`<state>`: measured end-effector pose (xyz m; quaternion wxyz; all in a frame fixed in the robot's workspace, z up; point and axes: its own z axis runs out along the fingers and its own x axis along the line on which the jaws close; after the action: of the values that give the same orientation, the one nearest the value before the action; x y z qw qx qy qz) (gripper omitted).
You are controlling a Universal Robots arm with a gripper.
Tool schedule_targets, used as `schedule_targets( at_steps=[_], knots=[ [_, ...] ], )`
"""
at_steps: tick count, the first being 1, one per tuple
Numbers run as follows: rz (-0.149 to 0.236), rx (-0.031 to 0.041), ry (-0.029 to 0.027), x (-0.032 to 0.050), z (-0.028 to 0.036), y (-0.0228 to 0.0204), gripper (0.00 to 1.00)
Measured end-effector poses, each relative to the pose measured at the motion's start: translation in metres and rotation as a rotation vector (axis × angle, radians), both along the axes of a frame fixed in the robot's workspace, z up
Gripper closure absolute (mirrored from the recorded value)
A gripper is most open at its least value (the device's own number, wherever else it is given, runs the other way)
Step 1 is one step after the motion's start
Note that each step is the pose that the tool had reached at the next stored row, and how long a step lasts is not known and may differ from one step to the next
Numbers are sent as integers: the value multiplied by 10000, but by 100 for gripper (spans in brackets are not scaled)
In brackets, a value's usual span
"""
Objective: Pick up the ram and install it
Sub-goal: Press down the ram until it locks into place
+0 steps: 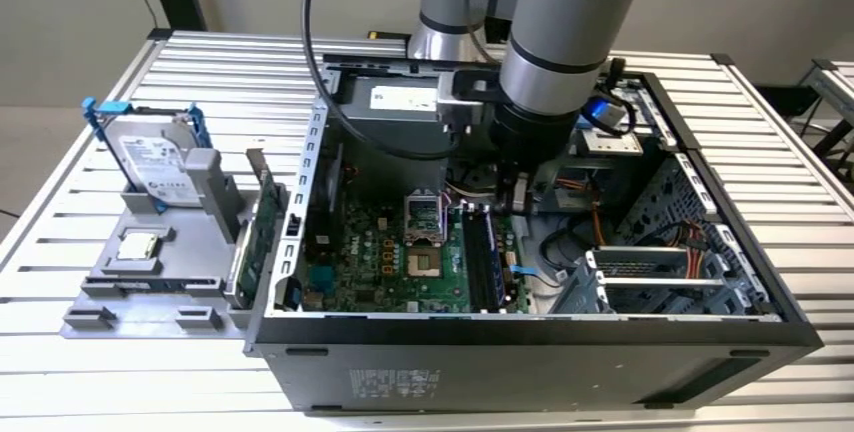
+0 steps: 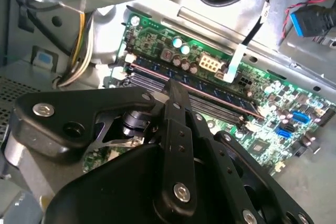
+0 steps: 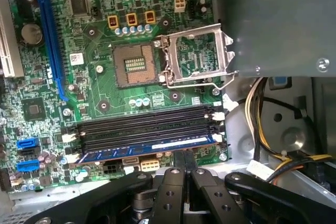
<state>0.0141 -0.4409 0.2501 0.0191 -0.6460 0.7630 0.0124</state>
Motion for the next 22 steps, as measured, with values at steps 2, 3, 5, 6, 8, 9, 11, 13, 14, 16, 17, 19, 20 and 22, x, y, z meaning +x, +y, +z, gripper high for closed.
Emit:
schedule_targets(
  at_steps=[2, 3, 5, 6, 8, 9, 11, 13, 14, 16, 17, 19, 20, 22],
  knots=[
    [57, 1, 1, -1, -2, -30, 100],
    [107, 0, 0, -1, -3, -38, 100],
    [206, 0, 2, -1, -6, -56, 100],
    [287, -1, 11, -1, -9, -58, 100],
    [549, -2, 23, -1, -14, -58, 100],
    [692, -3, 25, -1, -15, -59, 100],
    [902, 0, 29, 0, -20, -62, 100],
    [1021, 1, 31, 0, -23, -72, 100],
    [1087, 0, 32, -1, -24, -79, 100],
    [1189, 0, 32, 0, -26, -101, 100],
    [1229, -1, 32, -1, -27, -115, 100],
    [1309, -1, 32, 0, -28, -143, 100],
    [1345, -1, 32, -1, -30, -159, 100],
    [1405, -1, 32, -1, -33, -196, 100]
  ],
)
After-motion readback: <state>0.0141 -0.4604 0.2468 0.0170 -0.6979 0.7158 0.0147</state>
